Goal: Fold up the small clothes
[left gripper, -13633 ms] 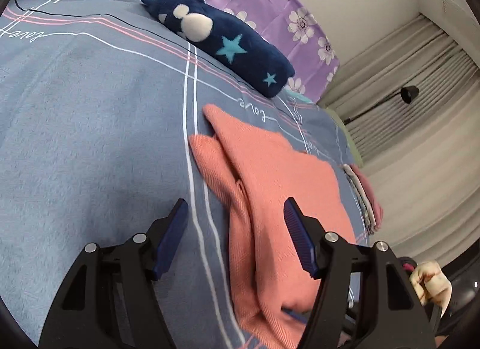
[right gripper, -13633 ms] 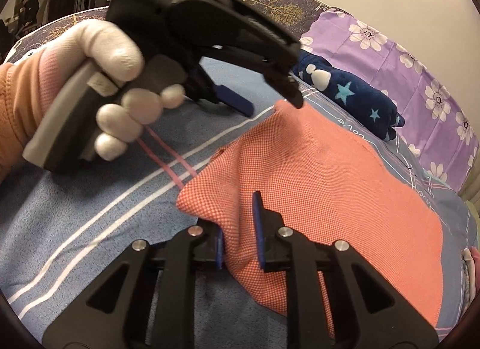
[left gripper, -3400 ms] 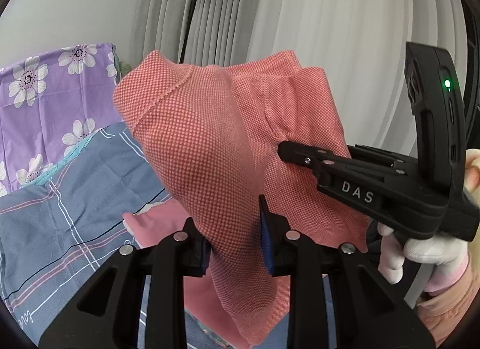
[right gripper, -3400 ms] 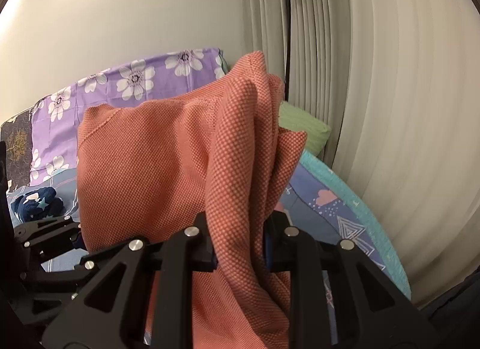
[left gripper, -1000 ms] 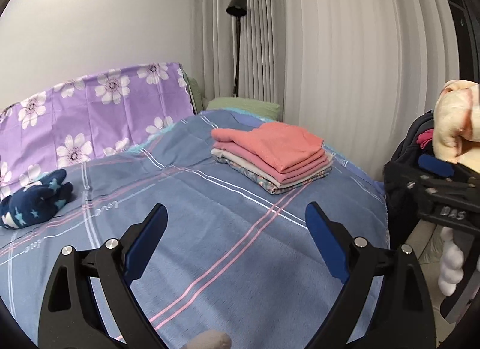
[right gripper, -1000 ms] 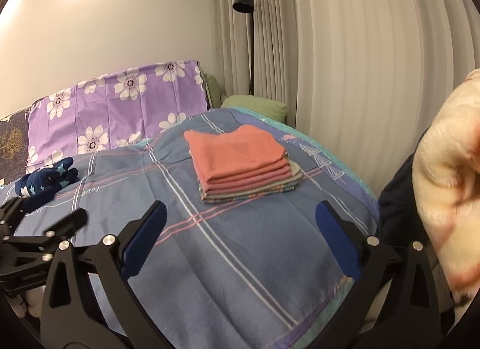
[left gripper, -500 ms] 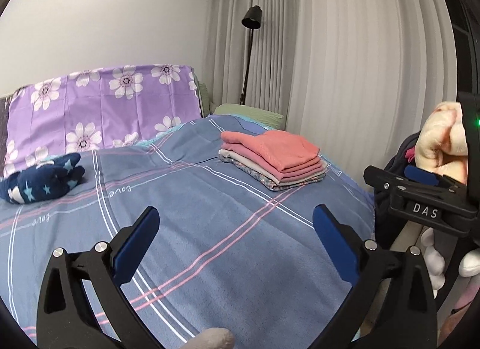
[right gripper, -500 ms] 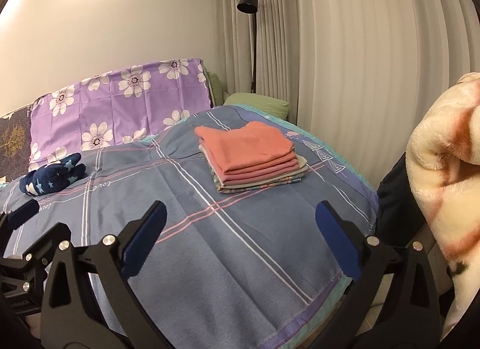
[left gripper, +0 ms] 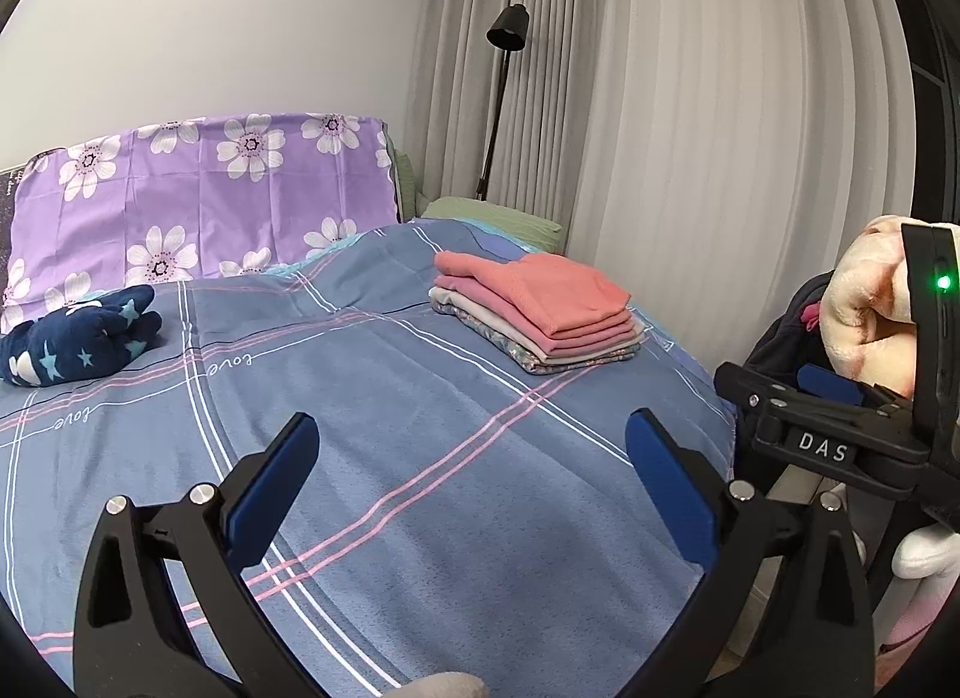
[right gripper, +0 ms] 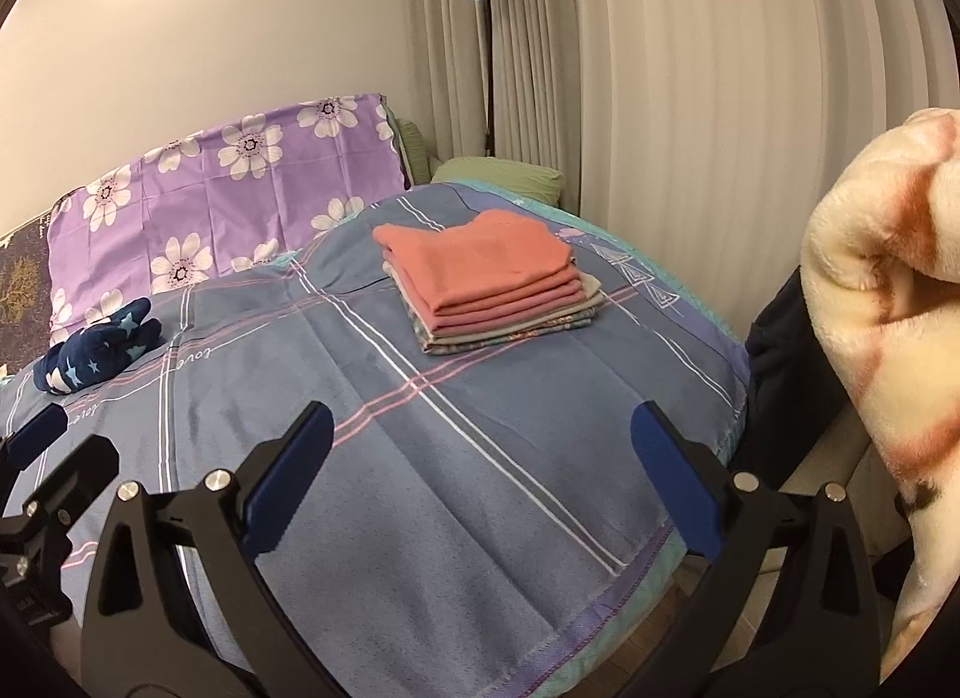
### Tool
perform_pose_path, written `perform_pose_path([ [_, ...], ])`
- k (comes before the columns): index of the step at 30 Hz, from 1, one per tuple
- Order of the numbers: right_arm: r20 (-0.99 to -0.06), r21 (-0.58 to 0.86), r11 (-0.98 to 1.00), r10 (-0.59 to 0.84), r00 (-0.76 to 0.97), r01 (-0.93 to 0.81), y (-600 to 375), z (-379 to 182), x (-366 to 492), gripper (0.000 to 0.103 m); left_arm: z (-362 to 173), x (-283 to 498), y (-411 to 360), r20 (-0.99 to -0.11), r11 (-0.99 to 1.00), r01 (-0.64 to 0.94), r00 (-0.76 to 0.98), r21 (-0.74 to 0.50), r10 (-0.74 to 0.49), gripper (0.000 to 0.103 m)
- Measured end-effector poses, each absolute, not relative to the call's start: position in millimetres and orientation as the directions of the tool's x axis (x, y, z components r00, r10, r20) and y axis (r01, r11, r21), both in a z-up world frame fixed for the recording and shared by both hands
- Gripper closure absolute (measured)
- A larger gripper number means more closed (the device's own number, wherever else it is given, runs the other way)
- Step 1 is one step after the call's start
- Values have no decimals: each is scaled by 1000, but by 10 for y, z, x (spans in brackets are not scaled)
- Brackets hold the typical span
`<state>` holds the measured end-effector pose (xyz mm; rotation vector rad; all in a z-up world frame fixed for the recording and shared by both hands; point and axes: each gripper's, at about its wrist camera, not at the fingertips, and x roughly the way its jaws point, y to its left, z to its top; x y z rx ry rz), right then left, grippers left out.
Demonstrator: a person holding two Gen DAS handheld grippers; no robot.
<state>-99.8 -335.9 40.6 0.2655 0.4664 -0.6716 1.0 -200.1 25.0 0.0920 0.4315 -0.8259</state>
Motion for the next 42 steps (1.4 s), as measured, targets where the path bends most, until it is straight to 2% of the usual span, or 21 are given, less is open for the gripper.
perform_pose_path([
  [12, -482, 38, 756, -560, 675, 654, -3358, 373, -984, 2, 203, 24, -2047, -425, 697, 715, 615, -55, -664, 1],
  [42, -516, 38, 769, -532, 672, 638, -3420, 243, -869, 2, 114, 61, -2065, -458, 700, 714, 611, -34, -646, 1],
])
